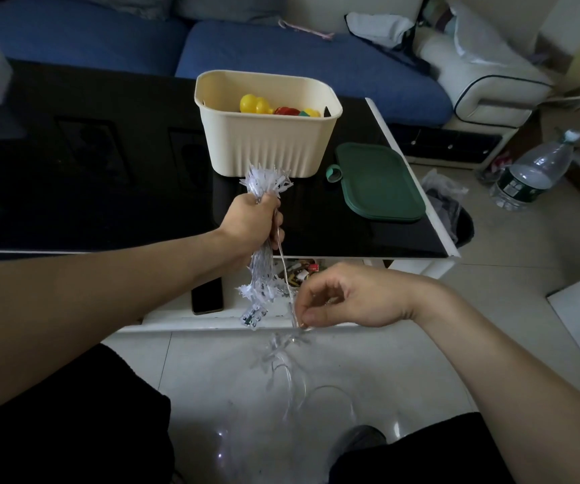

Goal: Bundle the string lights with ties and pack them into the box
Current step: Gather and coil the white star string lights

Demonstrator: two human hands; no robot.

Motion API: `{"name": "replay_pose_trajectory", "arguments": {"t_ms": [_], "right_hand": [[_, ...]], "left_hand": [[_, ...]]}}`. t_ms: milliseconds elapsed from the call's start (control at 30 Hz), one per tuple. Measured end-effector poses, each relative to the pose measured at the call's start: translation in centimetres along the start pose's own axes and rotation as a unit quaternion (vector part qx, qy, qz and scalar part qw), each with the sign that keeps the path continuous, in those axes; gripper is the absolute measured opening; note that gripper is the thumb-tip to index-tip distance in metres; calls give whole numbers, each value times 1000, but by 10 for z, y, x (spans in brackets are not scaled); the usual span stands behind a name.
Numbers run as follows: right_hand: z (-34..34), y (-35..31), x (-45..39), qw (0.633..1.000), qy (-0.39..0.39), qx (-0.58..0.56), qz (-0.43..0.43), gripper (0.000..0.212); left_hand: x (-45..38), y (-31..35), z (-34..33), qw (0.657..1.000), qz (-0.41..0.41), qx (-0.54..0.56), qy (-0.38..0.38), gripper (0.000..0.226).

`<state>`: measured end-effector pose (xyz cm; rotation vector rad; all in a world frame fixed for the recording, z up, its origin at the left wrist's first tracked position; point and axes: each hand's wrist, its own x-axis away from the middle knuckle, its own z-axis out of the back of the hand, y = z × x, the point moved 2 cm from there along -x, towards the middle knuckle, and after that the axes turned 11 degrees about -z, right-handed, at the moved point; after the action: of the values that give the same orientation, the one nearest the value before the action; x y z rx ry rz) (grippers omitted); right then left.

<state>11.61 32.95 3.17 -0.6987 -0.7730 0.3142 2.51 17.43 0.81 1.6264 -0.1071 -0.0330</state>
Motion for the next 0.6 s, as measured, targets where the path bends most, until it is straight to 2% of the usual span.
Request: {"name": "replay_pose_trajectory", "arguments": {"t_ms": [233,333,500,600], "right_hand": [[-2,5,-2,994,-18,70,-79,7],[-3,9,-4,993,1,79,-87,8],[1,15,-5,995,29,28,-86,19],[2,19,-4,992,37,-19,-122,29]], "left_hand": [[0,1,2,1000,-2,-2,-4,24],[0,2,1,1000,-5,1,-7,24],[2,3,0,1000,-5,3,-13,25],[3,4,-1,1000,-8,5,-20,27]]}}
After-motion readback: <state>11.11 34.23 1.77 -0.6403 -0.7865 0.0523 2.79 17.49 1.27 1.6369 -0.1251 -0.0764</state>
